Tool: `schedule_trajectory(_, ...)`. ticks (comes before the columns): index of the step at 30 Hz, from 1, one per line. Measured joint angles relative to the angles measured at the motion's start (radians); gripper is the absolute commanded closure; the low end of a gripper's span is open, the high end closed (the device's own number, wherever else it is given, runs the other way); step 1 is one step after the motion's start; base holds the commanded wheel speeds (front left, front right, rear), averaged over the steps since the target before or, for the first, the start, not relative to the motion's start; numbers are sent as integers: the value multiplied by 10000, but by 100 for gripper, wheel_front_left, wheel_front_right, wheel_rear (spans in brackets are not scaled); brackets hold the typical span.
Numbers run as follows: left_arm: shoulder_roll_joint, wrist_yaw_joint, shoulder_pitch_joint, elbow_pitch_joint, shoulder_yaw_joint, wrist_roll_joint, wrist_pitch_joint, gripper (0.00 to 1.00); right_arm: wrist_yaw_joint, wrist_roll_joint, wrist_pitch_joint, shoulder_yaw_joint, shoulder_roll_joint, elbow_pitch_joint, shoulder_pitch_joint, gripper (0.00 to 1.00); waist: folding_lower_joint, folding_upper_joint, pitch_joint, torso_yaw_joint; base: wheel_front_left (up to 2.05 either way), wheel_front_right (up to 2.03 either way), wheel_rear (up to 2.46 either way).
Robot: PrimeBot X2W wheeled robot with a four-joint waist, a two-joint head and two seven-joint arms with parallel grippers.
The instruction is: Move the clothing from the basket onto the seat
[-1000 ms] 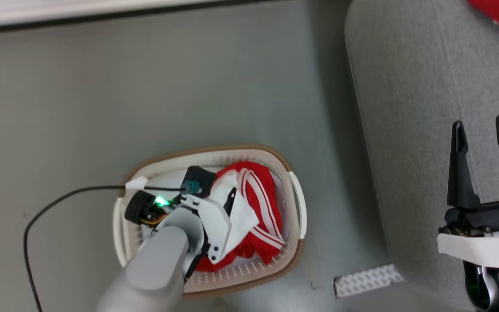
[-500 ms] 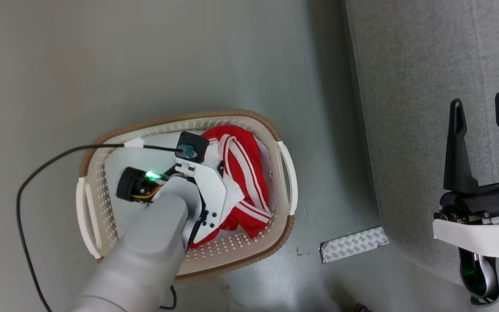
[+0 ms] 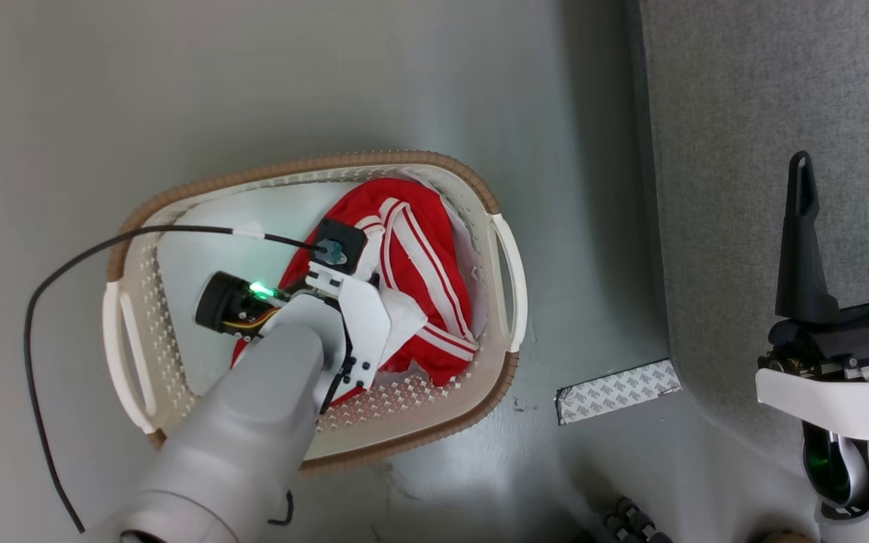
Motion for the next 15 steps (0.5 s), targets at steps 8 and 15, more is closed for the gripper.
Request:
schedule_trajectory(8, 6, -407, 412, -757, -211, -1202, -669, 100, 0, -35, 2, -395, 12, 180, -16, 0, 0, 0, -499, 321, 0, 0, 0)
schedule_trajectory(15, 10, -587, 1272, -1373, -639, -2011, -1592, 100, 0, -198, 2, -894, -67, 460, 449, 0, -2, 0, -1800, 804, 0, 0, 0)
